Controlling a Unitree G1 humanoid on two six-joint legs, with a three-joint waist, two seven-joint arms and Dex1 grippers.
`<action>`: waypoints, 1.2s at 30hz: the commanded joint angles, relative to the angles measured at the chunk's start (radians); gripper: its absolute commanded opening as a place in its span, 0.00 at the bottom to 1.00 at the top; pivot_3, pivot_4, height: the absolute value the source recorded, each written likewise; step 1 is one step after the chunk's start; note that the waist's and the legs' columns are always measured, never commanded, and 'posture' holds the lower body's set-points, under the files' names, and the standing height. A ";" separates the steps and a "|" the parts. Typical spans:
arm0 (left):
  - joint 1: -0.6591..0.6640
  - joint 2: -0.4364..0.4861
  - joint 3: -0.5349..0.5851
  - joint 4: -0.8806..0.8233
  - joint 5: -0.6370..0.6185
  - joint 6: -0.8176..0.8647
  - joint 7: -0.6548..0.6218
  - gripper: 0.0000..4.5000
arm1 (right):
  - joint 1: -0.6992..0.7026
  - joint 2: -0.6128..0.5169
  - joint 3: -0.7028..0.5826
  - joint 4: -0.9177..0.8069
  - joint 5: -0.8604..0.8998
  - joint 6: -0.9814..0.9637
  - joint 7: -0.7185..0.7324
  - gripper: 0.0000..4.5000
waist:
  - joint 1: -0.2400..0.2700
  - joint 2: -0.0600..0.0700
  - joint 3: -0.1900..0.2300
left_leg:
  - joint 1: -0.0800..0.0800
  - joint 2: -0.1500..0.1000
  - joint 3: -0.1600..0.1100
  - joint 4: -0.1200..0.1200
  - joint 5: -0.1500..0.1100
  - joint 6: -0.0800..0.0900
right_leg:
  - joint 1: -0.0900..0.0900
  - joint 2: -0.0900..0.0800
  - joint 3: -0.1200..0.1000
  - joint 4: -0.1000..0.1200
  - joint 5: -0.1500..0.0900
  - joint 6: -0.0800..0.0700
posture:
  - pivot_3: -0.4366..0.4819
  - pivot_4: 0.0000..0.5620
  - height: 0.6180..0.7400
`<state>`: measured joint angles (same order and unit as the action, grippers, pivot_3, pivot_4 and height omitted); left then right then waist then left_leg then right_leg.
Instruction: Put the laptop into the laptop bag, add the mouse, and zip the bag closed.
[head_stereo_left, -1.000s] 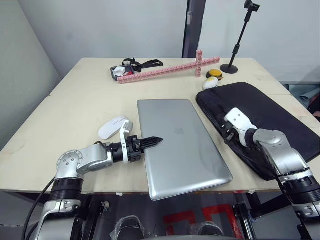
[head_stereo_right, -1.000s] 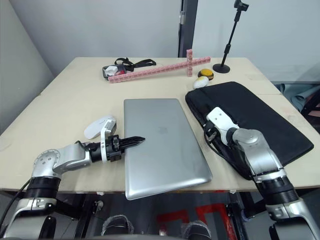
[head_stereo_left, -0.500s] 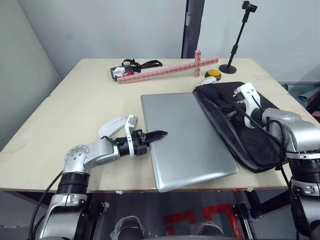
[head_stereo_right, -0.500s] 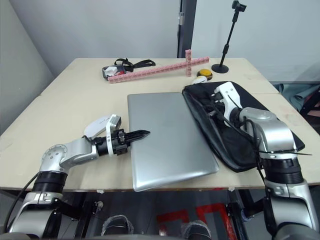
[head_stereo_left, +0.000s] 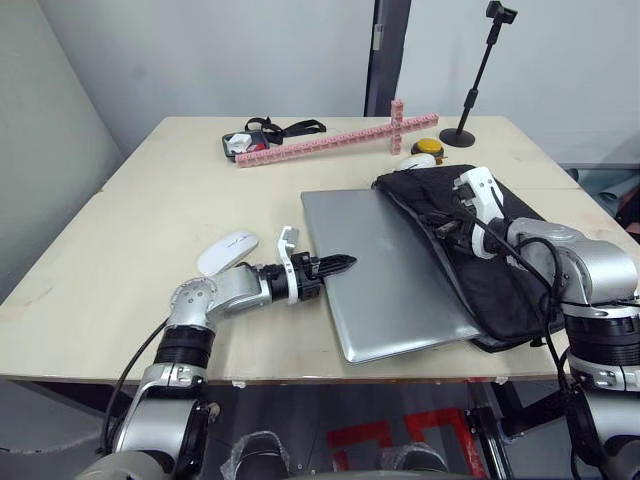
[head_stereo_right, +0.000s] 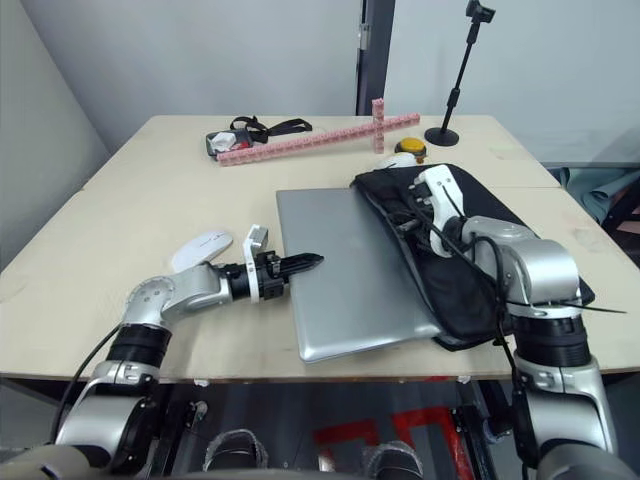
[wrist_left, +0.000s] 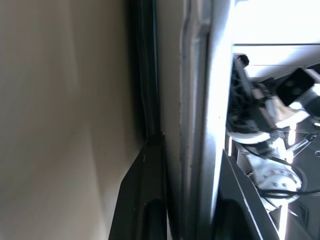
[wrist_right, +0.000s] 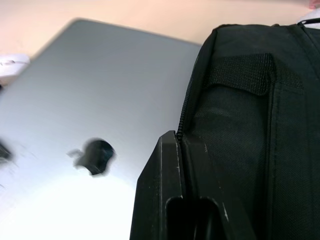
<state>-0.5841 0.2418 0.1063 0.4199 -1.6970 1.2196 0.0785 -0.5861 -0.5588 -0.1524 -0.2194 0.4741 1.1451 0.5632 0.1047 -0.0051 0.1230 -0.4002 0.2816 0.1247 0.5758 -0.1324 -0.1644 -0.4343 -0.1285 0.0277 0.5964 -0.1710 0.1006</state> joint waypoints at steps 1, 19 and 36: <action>-0.084 -0.042 0.035 -0.003 0.020 0.003 -0.103 0.07 | -0.034 0.020 -0.019 -0.069 0.040 0.023 -0.025 0.01 | 0.001 0.000 0.000 | 0.000 0.000 0.000 0.000 0.000 0.000 | 0.000 0.000 0.000 0.000 0.000 0.000 | 0.48 0.27 1.00; -0.191 -0.302 0.064 0.130 0.433 -0.134 -0.301 0.07 | -0.043 0.148 -0.025 -0.179 0.131 0.160 -0.152 0.01 | 0.011 0.002 -0.001 | -0.001 0.000 0.000 0.000 0.000 0.000 | 0.000 -0.001 0.000 0.000 0.001 0.001 | 0.48 0.27 1.00; -0.113 -0.248 0.134 -0.049 0.523 0.019 -0.314 0.68 | -0.038 0.099 -0.014 -0.136 0.131 0.109 -0.128 0.00 | 0.009 0.003 -0.002 | 0.000 0.000 0.000 0.001 0.000 0.000 | 0.000 -0.001 0.000 0.000 0.000 0.001 | 0.48 0.27 1.00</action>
<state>-0.6908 0.0010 0.2149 0.4451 -1.1365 1.2250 -0.2266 -0.6148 -0.4461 -0.1474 -0.3521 0.5999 1.2845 0.4288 0.1140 -0.0024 0.1214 -0.4006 0.2814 0.1245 0.5763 -0.1321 -0.1643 -0.4341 -0.1290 0.0279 0.5969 -0.1705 0.1012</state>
